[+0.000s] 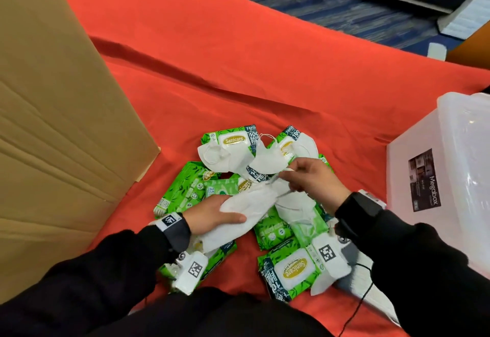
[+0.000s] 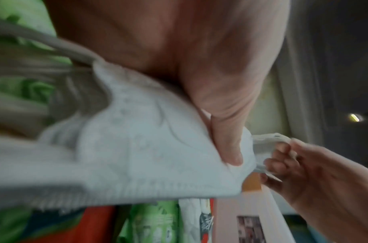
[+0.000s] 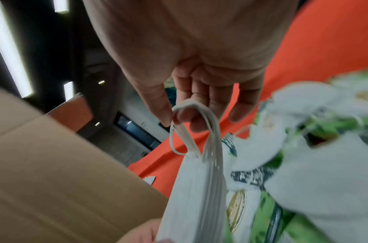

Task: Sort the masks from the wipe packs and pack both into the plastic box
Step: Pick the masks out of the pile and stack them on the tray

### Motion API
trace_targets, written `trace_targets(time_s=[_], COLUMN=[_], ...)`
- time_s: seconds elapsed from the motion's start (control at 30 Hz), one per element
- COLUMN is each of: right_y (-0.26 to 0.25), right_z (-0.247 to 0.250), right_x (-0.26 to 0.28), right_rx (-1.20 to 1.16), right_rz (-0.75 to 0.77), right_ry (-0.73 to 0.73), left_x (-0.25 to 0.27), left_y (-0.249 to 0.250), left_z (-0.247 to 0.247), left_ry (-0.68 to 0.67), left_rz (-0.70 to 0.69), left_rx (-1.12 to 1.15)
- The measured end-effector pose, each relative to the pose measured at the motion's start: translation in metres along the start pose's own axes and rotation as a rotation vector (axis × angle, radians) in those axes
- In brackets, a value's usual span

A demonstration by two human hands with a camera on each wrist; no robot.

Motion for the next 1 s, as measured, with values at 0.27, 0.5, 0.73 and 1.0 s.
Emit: trace_targets(time_s=[0.27, 0.5, 0.73, 1.0], right_y=[-0.024, -0.022, 0.002, -0.012], right_z=[-0.054, -0.03, -0.021, -0.007], right_x=[0.041, 0.052, 0.032, 0.04], right_rx=[0.6, 0.292, -0.624, -0.716], right_rz=[0.544, 0.593, 0.118, 0.18], right_ry=[0.259, 0.617, 0.502, 0.422], left_x=[-0.011, -0.006, 0.007, 0.022], left_y=[0.017, 0.036, 0.067, 0.098], left_z=[-0.015, -0.013, -0.013, -0.018], left_ry=[0.279, 0.393, 0.527, 0.402], left_rz=[-0.115, -0.246, -0.372, -0.504], left_rx=[0.653, 0.49, 0.121, -0.045])
Point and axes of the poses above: each hand's wrist, its own x-axis away from the middle knuckle, its own z-axis out of the back of the hand, y = z × x, the point moved 7 cm from there along -x, towards the middle knuckle, and after that the axes turned 9 degrees about x, right-handed, at the moved point
